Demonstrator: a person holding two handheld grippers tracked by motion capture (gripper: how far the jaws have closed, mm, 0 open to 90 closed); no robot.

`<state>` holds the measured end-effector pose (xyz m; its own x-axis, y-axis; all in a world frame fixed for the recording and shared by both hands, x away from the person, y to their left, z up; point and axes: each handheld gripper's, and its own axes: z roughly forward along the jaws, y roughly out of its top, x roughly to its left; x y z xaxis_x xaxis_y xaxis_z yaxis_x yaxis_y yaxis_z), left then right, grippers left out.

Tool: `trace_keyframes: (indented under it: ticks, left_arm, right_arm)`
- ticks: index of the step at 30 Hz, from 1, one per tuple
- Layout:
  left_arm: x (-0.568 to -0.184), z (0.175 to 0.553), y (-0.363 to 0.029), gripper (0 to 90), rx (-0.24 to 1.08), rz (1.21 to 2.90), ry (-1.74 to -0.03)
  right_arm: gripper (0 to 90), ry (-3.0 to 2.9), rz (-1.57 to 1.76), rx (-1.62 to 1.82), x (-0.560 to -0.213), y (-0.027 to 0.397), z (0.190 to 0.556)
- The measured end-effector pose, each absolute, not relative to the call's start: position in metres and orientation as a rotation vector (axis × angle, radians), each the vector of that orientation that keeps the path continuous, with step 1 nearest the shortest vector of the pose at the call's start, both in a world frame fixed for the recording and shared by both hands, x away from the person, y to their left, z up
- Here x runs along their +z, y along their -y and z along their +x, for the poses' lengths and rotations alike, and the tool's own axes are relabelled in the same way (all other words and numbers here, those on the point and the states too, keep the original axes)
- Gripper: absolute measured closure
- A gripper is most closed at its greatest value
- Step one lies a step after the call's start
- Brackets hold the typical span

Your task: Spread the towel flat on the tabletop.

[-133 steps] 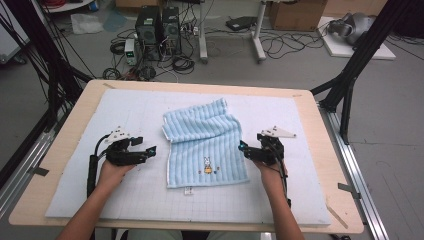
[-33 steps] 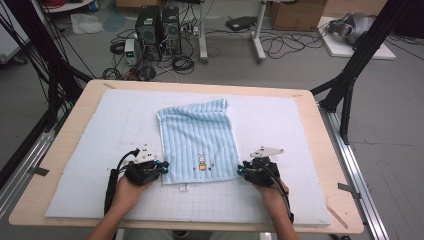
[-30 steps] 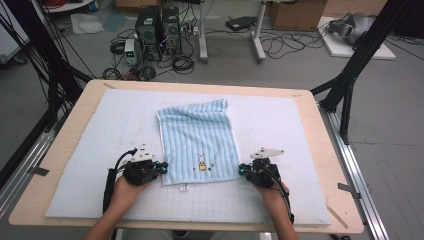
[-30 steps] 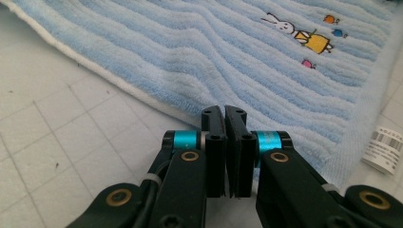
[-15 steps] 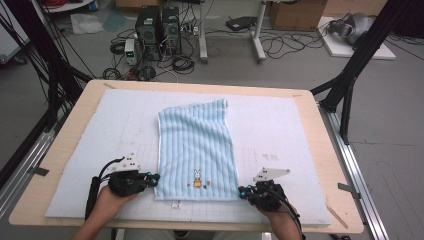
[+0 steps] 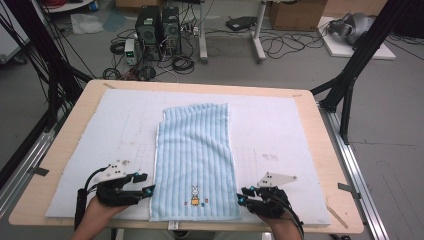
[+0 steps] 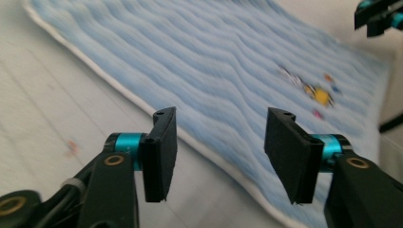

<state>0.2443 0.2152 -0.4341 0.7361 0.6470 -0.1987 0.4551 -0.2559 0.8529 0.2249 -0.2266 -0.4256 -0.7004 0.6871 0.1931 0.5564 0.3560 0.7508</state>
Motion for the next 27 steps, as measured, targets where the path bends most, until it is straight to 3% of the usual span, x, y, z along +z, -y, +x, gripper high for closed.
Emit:
trace_keyframes:
  ticks: [5,11,15,17,20,27]
  left_arm:
    - [-0.428,0.269,-0.209,46.1,0.292,1.836,-0.882]
    - [-0.444,0.301,-0.190,46.8,0.297,1.918,-0.959]
    - [-0.451,0.309,-0.179,48.3,0.289,1.979,-0.978]
    - [-0.451,0.305,-0.174,58.6,0.338,2.021,-0.941]
    - [-0.451,0.301,-0.177,82.3,0.311,2.048,-0.894]
    - [-0.448,0.281,-0.185,85.2,0.200,2.085,-0.829]
  right_arm:
    - [63.3,-2.389,1.162,1.236,-0.427,0.212,0.258]
    - [60.2,-2.381,1.178,1.137,-0.437,0.194,0.285]
    - [67.8,-2.402,1.172,1.057,-0.443,0.190,0.296]
    - [82.2,-2.403,1.158,1.043,-0.443,0.190,0.295]
    - [86.9,-2.428,1.136,1.048,-0.442,0.191,0.291]
    - [86.9,-2.516,1.112,1.117,-0.440,0.204,0.263]
